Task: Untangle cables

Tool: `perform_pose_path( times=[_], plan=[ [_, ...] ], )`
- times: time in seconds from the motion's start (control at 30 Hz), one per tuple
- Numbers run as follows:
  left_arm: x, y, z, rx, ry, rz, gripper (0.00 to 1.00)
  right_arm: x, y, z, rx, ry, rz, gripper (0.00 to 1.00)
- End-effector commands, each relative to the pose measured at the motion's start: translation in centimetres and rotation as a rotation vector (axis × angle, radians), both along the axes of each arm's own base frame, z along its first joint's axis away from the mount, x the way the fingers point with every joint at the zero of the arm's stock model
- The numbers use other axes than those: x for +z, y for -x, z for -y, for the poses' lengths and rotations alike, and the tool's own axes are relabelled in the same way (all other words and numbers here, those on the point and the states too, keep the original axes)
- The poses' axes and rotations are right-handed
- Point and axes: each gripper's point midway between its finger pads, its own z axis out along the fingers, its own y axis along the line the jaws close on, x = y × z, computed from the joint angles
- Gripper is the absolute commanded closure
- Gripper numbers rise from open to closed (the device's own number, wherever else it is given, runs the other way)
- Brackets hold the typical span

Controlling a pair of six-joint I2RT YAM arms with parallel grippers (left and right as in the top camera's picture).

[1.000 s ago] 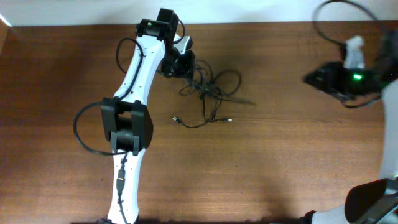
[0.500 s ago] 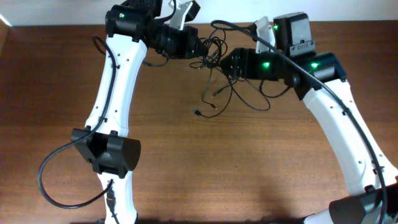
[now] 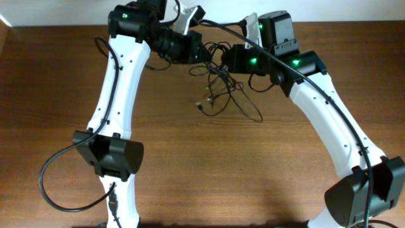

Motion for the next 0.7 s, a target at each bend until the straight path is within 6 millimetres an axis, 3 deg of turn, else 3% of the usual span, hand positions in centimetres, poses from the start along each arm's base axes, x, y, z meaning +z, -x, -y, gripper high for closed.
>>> perform_pose_path(
  times=[0.0,0.07,0.17,0.33,0.43,0.5,0.6,0.67],
  plan=[
    [-2.3,-2.6,-5.6,0.155,-0.276,0.075,1.0,2.2,0.0,4.7,-0.119,0.031,0.015,0.96],
    [-2.8,-3.6,-8.4,0.236,-0.343,0.072,1.0,3.0,0.8,7.6,-0.173,0.037,-0.008,0.96],
    [-2.8,-4.1,-10.5,0.279,-0.351,0.064,1.0,2.8,1.3,11.9,-0.254,0.041,-0.061,0.96],
    [-3.0,-4.2,-11.2,0.271,-0.377,0.077,1.0,3.5,1.4,13.8,-0.228,-0.054,-0.078,0.96],
    [-2.4,-3.7,-9.4,0.225,-0.296,0.067,1.0,3.8,2.3,11.5,-0.129,-0.089,-0.08,0.95],
    [-1.3,-2.9,-7.1,0.126,-0.172,0.081,1.0,3.8,2.8,9.9,-0.091,-0.088,-0.081,0.76],
    [1.2,-1.3,-4.1,-0.007,0.042,0.093,1.0,4.5,3.6,5.5,0.012,-0.087,-0.038,0.44],
    [2.3,-0.6,-3.2,-0.041,0.124,0.078,1.0,4.6,3.6,3.8,0.035,-0.079,-0.013,0.41]
  ],
)
